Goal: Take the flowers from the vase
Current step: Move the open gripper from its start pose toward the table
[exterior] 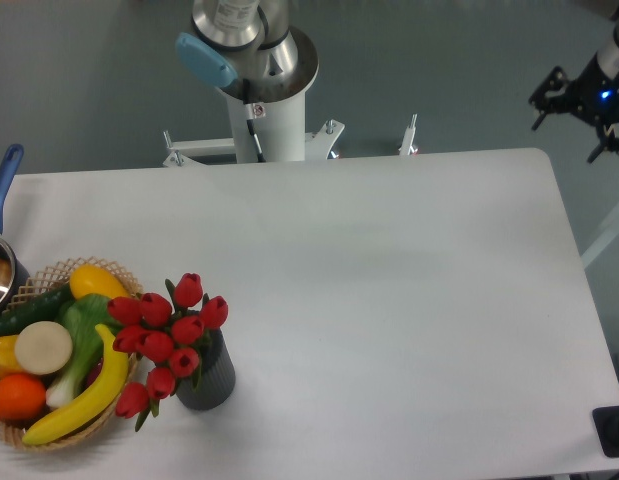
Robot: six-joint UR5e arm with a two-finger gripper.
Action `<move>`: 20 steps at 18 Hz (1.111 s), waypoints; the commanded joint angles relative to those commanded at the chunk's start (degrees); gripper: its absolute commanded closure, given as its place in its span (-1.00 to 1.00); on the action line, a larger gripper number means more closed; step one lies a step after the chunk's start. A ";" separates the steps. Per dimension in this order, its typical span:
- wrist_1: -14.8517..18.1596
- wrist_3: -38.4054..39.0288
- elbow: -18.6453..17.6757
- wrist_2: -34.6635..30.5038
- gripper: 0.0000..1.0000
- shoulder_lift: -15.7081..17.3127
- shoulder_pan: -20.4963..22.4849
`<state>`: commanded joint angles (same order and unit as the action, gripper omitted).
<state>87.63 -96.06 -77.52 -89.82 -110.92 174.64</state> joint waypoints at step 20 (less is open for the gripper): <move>-19.93 18.35 -20.38 29.61 -1.00 10.02 -0.15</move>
<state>67.70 -77.72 -97.90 -60.21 -100.90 174.48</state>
